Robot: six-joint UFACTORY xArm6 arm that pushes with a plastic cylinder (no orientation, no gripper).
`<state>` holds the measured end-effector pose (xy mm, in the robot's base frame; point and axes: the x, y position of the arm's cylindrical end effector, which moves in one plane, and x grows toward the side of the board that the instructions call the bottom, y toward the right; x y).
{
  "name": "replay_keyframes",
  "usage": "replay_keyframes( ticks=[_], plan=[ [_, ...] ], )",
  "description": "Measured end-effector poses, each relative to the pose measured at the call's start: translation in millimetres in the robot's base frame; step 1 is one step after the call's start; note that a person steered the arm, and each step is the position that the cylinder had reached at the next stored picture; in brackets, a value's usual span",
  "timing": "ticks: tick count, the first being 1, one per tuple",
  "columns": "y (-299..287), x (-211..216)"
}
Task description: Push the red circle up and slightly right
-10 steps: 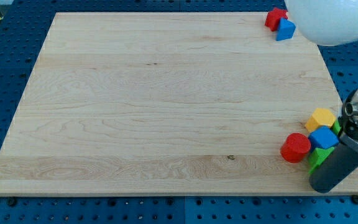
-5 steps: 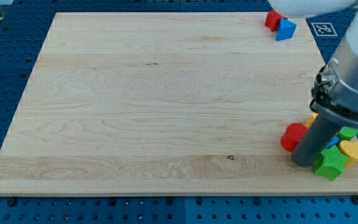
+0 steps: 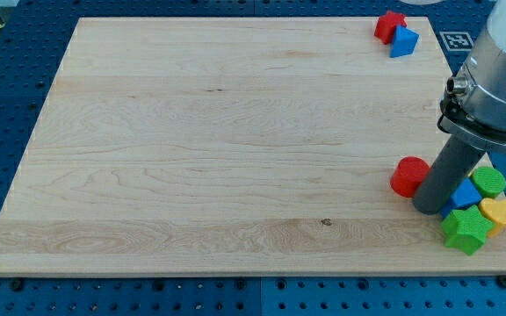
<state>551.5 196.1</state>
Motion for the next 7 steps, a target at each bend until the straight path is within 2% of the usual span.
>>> replay_keyframes(
  ticks=[7],
  plan=[
    [-8.1, 0.2]
  ],
)
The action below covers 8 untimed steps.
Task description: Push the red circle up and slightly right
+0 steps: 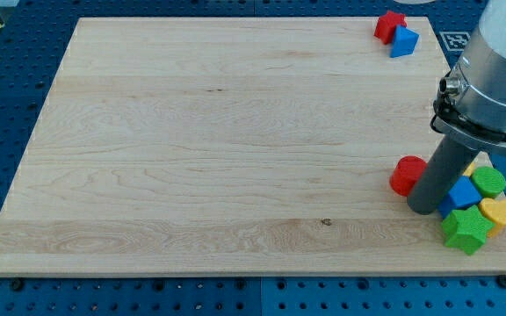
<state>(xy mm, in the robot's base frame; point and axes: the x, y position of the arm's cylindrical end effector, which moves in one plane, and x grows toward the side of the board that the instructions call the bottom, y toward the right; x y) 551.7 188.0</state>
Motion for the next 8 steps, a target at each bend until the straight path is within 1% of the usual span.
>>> replay_keyframes(
  ticks=[1, 2, 3, 4, 5, 6, 7, 8],
  plan=[
    [-12, -8],
    [-13, -27],
    [-16, -51],
    [-38, -75],
    [-37, -104],
    [-24, -98],
    [-39, -51],
    [-12, -40]
  ],
)
